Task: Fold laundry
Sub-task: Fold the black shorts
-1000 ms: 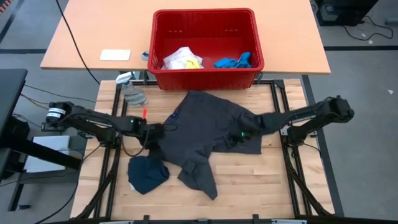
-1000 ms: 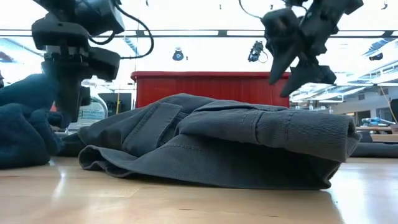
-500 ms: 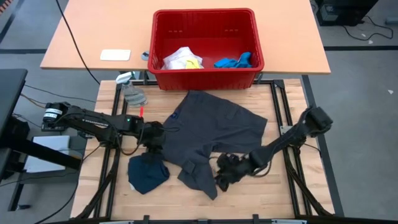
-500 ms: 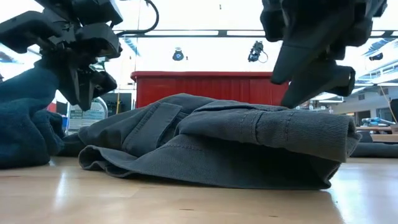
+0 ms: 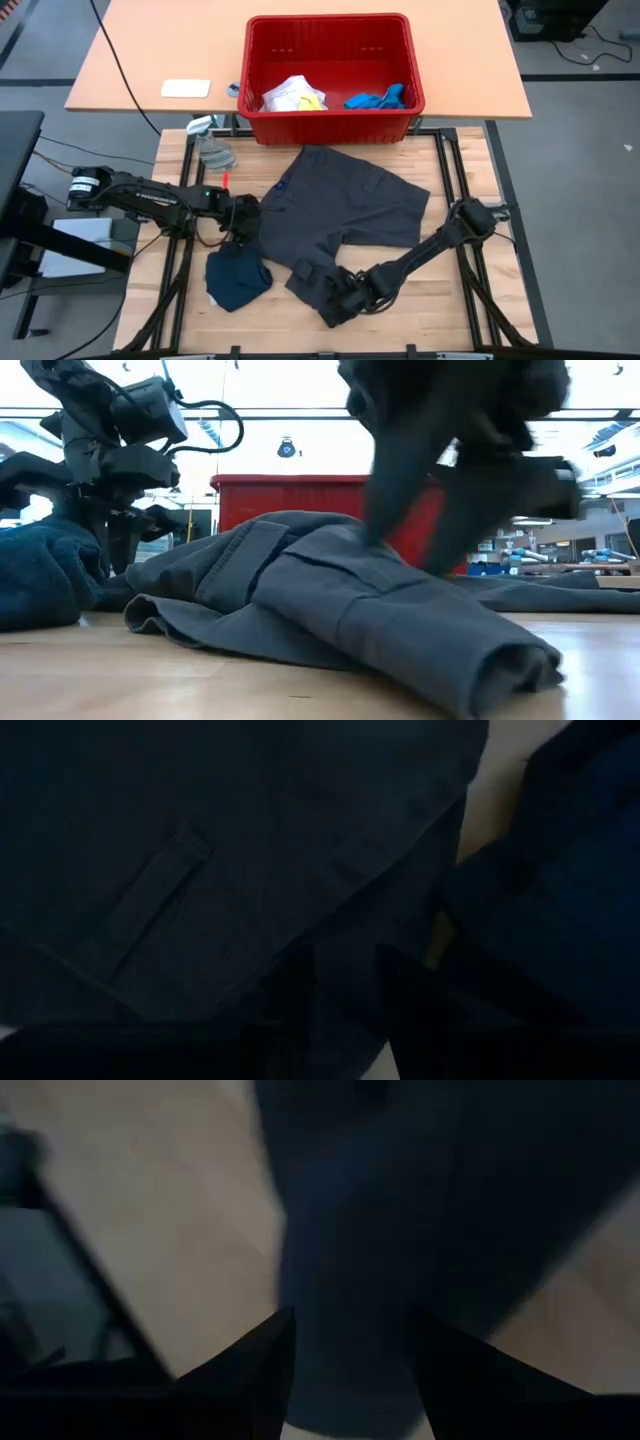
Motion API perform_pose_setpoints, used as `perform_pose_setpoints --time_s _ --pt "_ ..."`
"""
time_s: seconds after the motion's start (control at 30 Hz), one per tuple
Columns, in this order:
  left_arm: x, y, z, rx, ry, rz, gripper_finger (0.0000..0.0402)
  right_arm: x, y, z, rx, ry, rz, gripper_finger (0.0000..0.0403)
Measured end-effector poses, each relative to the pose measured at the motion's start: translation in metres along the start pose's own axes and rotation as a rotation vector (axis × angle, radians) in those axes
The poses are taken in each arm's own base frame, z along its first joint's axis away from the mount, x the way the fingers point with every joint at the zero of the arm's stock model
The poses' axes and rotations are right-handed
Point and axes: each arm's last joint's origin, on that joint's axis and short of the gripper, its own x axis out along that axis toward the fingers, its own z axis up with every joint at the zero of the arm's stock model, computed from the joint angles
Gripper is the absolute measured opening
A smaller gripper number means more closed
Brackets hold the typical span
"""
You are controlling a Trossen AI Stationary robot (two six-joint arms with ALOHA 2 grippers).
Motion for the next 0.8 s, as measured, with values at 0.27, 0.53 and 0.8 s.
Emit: perform_pose_setpoints --time_s 0.27,0.53,0.8 --pt "0.009 0.004 -0.001 -0.054 0.047 0.023 0.0114 -0.022 -0.034 -0.006 0.187 0.055 -0.545 0.0179" --pt "0.028 0.010 0.006 -0.158 0.078 0.046 0.0118 -0.089 -0.056 0.002 0.159 0.014 -0.800 0.0140" --pt "0.037 0.017 0.004 -0.196 0.104 0.029 0.0099 -0.135 -0.050 0.012 0.209 -0.102 -0.586 0.0137"
